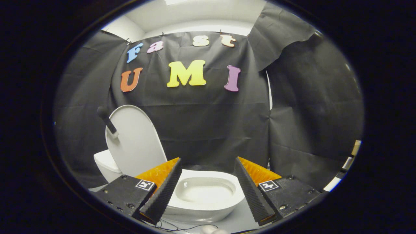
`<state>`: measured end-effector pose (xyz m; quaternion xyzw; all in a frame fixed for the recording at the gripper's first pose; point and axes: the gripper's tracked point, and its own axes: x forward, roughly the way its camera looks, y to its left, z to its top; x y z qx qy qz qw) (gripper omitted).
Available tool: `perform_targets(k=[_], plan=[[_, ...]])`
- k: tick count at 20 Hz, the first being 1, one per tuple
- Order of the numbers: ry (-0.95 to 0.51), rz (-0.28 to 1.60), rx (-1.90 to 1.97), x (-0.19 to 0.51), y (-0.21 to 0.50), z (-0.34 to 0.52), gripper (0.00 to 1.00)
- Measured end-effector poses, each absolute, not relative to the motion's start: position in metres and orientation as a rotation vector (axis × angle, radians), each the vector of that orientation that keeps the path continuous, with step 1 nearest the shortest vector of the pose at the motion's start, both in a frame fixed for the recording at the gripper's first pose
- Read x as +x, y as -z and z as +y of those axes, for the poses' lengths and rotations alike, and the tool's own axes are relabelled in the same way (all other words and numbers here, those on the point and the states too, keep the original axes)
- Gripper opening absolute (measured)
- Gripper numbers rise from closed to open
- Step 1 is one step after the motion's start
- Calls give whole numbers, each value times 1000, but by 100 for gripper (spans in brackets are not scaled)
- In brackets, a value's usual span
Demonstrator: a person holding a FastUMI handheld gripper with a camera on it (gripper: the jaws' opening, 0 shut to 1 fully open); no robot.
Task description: Open the toilet lid.
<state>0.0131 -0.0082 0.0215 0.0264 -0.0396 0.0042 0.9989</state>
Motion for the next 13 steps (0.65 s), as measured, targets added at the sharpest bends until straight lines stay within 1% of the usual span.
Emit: perform_targets(k=[13], plan=[[5,-61,72,14,-19,-17,100]])
